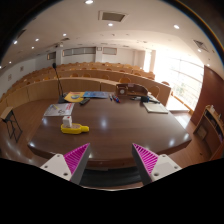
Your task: Unplug charger
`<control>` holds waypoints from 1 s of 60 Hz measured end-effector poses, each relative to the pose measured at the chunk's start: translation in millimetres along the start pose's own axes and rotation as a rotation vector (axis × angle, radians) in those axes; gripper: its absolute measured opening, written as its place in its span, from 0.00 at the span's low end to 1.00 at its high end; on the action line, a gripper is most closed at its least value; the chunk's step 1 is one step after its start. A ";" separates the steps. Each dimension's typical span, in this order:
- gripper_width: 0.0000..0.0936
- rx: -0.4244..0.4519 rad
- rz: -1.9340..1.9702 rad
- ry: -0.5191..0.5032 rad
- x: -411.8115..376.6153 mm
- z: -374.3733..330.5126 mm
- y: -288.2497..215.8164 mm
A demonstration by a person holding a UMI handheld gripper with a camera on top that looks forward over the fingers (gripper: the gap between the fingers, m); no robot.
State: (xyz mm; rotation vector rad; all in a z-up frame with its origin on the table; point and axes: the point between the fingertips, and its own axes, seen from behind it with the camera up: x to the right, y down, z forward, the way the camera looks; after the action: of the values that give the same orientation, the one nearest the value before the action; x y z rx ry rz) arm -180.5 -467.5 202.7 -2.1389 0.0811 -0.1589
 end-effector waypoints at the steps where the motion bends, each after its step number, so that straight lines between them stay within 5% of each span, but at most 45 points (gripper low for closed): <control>1: 0.91 -0.002 0.001 0.002 0.3 -0.1 0.6; 20: 0.91 -0.101 0.022 0.032 4.9 12.8 60.0; 36: 0.91 -0.109 -0.011 -0.075 -85.1 72.5 105.7; 60: 0.91 0.050 0.050 -0.122 -250.4 226.2 1.8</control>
State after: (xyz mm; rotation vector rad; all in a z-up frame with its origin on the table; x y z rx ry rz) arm -395.2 -250.2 59.3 -2.0895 0.0587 -0.0004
